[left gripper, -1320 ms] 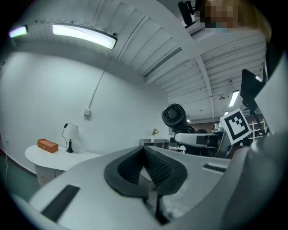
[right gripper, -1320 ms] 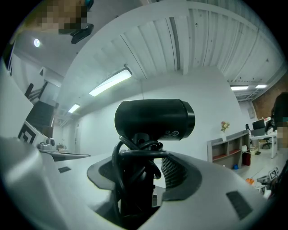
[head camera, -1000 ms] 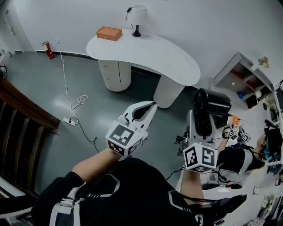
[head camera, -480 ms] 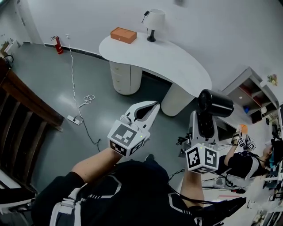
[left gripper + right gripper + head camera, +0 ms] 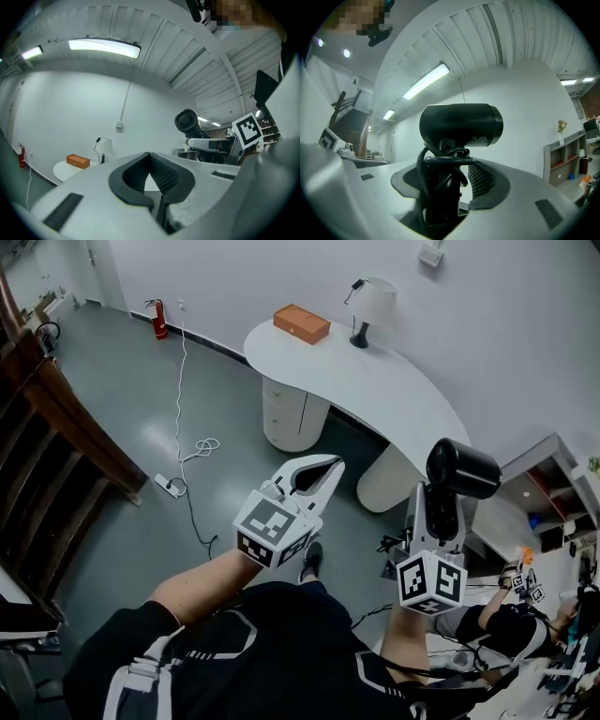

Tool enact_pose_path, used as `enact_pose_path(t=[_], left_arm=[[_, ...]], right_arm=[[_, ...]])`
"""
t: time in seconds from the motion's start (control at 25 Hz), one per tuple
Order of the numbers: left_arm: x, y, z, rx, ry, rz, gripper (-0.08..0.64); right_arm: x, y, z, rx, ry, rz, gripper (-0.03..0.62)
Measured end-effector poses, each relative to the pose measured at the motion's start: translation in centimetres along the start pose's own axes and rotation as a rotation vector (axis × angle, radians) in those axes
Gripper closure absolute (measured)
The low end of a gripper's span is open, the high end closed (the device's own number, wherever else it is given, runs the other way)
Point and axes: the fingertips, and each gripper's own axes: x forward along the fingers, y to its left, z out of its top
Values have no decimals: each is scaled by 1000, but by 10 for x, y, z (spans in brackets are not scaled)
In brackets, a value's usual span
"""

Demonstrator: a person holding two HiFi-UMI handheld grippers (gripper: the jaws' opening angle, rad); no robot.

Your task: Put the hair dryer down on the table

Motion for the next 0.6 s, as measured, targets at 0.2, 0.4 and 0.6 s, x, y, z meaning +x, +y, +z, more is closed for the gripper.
enact_pose_path(t=[0.2,0.4,0.6], left_arm=[[34,20,3,5,4,28,560],[75,39,1,4,9,56,560],[119,59,0,-6,26,92,560]], right_arm=[[44,-13,-3,8,3,38,333],[85,-32,-8,4,0,75,333],[131,-54,-8,22,8,111,333]])
